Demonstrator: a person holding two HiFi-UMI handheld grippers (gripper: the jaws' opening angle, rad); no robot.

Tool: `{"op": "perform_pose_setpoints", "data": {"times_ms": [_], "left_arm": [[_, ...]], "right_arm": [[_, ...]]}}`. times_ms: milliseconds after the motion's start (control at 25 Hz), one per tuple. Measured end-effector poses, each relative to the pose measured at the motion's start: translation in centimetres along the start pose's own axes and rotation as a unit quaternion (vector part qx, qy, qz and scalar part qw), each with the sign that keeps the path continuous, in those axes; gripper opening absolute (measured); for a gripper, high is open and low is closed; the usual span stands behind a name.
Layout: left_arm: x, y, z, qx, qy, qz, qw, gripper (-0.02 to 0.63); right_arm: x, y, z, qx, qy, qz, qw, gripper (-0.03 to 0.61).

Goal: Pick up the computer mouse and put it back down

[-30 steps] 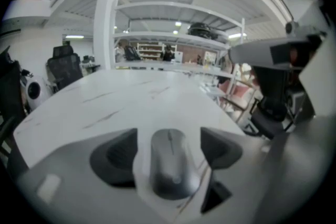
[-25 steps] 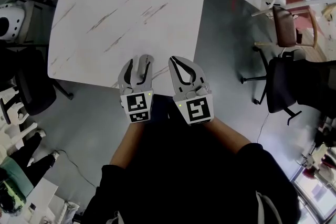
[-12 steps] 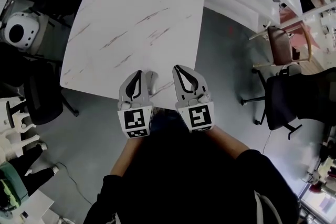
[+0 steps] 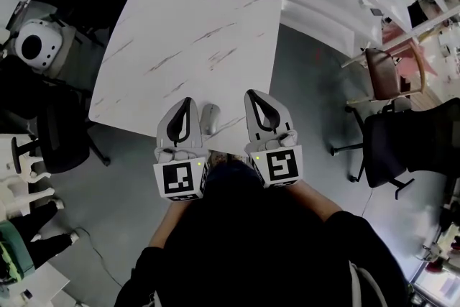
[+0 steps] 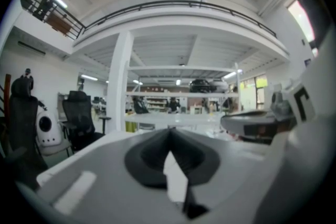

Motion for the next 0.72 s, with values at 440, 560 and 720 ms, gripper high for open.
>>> {"op": "perform_pose_setpoints", "data": {"times_ms": [440,560,720], "left_arm": [[0.17,-0.39,-0.63,-0.009,0.005,-0.005,0.9999,0.008],[0.16,-0.42,-0.69,-0.009,0.005,-0.006,0.9999,0.008],[0.15,-0.46,-0.72,-0.009,0.005,-0.008,0.9999,0.008]], "right_arm": [[-0.05,-0.81,0.22,-0.001,-0.001,0.0,1.0,0.018],[-0.09,-0.86,0.24,-0.001,0.0,0.0,1.0,0.018],[-0.11,-0.85,0.28,0.001,0.0,0.001,1.0,0.018]]}}
Point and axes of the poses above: the fingertips, and each gripper's own axes: y forward along the fingers, z to its left, x out of its top, the point moved 9 cm from there along -y, backward along the fingers, and after that the axes turned 12 degrees about -x, right-handed, at the moved point
